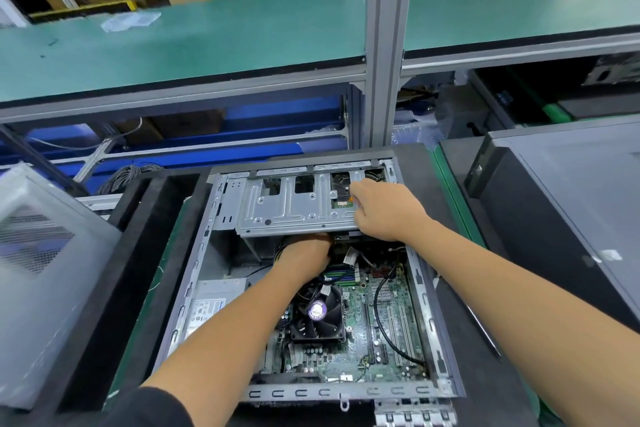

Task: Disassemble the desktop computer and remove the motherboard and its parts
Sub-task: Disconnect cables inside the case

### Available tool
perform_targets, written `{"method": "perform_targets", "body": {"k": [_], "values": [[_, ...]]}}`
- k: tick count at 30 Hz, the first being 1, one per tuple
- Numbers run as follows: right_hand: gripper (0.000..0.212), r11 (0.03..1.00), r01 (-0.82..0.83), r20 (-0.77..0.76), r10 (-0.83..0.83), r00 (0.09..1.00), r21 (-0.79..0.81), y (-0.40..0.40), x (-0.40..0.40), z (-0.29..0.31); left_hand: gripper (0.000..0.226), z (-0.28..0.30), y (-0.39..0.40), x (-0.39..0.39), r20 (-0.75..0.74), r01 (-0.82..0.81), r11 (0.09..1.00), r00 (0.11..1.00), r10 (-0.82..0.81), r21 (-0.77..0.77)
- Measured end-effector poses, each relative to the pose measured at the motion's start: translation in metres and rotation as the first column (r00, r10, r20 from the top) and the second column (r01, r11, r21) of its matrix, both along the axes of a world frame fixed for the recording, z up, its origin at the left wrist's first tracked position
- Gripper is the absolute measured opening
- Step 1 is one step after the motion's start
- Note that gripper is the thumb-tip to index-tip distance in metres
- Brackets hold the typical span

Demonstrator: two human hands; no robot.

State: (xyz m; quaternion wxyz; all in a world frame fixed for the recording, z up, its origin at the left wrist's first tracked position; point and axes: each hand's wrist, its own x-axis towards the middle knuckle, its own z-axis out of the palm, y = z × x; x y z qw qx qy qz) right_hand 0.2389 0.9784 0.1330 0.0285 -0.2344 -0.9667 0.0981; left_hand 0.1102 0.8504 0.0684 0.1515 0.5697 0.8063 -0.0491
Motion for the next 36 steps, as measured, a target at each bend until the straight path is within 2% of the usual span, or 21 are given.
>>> {"method": "perform_targets", "body": {"k": [7,14,21,26,32,36], "values": [[0.006,1.0,0.008,-0.003,-0.008,1.0,-0.002,0.002,-0.001,-0.004,0.019,0.001,0.002,-0.002,-0.021,-0.003,0.997,1.0,0.001,-0.071],[0.006,1.0,0.018,-0.01,-0.018,1.0,-0.002,0.004,-0.001,-0.004,0.028,-0.003,0.009,-0.007,-0.03,0.045,0.998,0.998,-0.046,-0.04],[0.008,1.0,0.008,-0.011,-0.008,1.0,0.014,0.001,-0.001,-0.001,0.028,-0.005,0.009,-0.005,0.026,-0.025,0.995,0.999,0.027,-0.094],[0.007,1.0,0.006,-0.021,-0.006,1.0,-0.002,0.002,0.0,-0.003,0.037,-0.006,0.012,-0.011,0.015,0.012,0.999,1.0,-0.011,-0.047],[0.007,1.0,0.006,-0.025,-0.006,1.0,0.012,0.002,0.0,-0.003,0.029,-0.005,0.008,-0.006,-0.018,0.029,0.999,0.999,-0.03,-0.022],[0.008,1.0,0.004,-0.039,-0.004,0.999,0.001,0.003,-0.001,-0.007,0.031,-0.005,0.01,-0.008,0.033,-0.004,1.0,0.999,0.004,-0.01]]}}
